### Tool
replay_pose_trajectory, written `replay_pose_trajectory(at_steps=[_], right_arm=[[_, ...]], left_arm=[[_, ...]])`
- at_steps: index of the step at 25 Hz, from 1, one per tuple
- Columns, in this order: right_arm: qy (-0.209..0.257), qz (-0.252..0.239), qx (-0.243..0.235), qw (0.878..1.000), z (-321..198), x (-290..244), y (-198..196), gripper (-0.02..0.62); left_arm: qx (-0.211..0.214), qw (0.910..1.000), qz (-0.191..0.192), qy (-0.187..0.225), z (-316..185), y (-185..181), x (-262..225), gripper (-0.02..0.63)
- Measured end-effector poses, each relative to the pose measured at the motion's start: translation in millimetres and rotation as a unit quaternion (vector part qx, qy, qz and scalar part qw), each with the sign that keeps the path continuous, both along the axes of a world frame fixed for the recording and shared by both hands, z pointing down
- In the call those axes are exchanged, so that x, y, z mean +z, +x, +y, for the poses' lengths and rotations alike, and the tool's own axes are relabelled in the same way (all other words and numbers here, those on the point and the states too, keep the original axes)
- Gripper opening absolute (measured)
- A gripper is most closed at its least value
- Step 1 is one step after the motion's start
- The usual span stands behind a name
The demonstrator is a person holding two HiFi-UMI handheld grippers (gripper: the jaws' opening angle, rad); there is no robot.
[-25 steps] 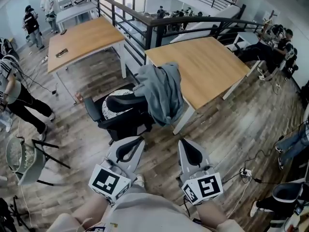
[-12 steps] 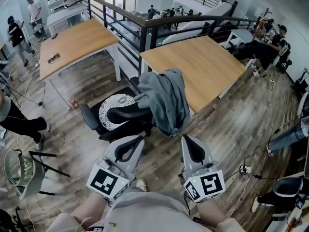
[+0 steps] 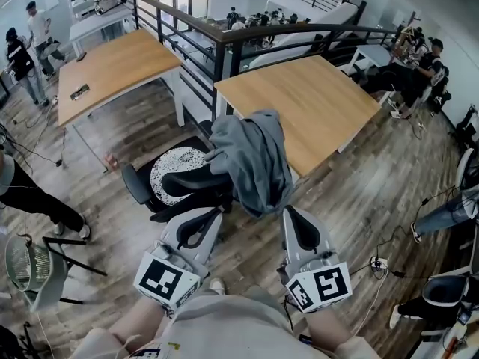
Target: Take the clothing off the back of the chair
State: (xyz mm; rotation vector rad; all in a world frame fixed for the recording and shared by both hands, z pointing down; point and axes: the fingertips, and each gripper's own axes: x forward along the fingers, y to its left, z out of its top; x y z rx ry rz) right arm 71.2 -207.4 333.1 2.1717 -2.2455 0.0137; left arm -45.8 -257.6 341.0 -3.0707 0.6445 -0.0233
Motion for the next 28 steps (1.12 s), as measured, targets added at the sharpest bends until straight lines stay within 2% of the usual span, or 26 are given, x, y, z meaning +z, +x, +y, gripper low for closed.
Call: replay_pose_trajectory(at_steps=[9, 16, 28], right_arm=[[-0.005, 0.002, -0.035, 0.999, -5, 3, 10, -0.002], [-0.010, 0.000, -0.063, 0.998, -8, 1, 19, -0.002], [-0.005, -0.005, -0.087, 0.996, -17, 1, 35, 0.002]], left_arm=[[-0.043, 0.9990, -0.001, -0.013, -2, 6, 2, 0.002], [-0.060, 0.9981, -0.005, -0.014, 2, 20, -1, 0.002], [-0.098, 0.9950, -0.007, -0.017, -4, 38, -2, 0.002]])
